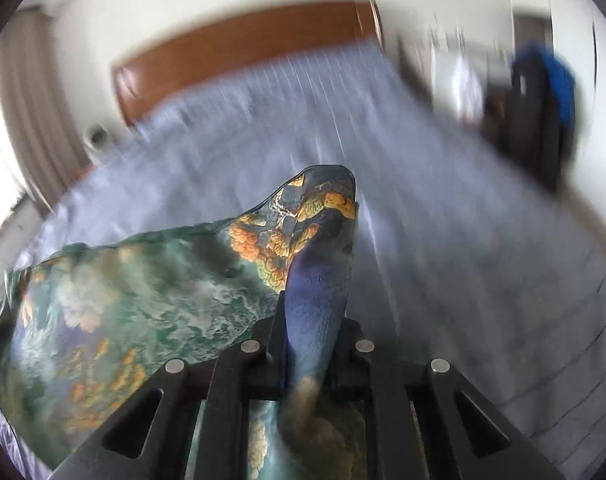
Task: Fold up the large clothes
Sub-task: 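Lift the hem with both tools and fold it up over the collar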
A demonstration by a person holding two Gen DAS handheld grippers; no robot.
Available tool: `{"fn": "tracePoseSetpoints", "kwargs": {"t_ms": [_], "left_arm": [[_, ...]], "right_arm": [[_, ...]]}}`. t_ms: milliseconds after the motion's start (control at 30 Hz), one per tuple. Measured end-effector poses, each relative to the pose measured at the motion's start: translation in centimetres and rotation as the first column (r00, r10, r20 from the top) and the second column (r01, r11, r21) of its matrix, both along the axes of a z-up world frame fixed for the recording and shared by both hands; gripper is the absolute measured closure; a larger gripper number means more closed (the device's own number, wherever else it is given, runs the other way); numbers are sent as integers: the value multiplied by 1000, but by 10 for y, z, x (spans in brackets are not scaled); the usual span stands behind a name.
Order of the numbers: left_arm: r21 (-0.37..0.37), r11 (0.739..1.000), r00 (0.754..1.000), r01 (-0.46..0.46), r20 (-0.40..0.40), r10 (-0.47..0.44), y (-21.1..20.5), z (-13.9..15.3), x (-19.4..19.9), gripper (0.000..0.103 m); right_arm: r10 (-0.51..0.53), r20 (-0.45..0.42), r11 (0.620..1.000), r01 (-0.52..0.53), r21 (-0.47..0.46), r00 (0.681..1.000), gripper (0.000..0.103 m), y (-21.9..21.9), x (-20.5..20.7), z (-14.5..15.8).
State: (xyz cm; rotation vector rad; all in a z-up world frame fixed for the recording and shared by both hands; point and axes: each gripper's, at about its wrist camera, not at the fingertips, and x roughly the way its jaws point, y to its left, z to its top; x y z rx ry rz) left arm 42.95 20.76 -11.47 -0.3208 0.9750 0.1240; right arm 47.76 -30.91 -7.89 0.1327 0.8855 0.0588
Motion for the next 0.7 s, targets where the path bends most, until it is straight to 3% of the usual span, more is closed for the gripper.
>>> {"fn": "tracePoseSetpoints", "kwargs": {"t_ms": [100, 267, 300, 367, 400, 433, 567, 700], "left_arm": [[-42, 999, 997, -3, 82, 6, 7, -12, -11, 85], [-68, 998, 995, -6, 101, 13, 11, -12, -12, 75], [-60, 998, 994, -17, 102, 23, 10, -7, -14, 68], [-31, 998, 994, -46, 98, 49, 4, 4, -23, 43], [4, 998, 993, -68, 98, 67, 2, 14, -31, 21], [45, 995, 991, -89, 106, 84, -2, 23, -38, 11], [150, 985, 986, -81, 156, 58, -20, 56, -73, 9], [182, 979, 982, -88, 183, 54, -31, 77, -101, 9]], "right_arm": [[-6, -56, 999, 9, 49, 998, 84, -3, -1, -45], [-3, -29, 995, 6, 101, 1000, 79, -12, -4, -49], [-1, -32, 991, 5, 132, 1000, 75, -16, -4, -49], [-7, -31, 987, 12, 157, 999, 61, -18, -5, -45], [-9, -23, 985, 13, 172, 1000, 44, -19, -9, -41], [-4, -13, 981, 6, 192, 1000, 29, -19, -13, -35], [-21, 82, 980, 4, 197, 996, 20, -24, -46, 7], [9, 157, 987, -34, 155, 988, 16, -25, -92, 38]]}}
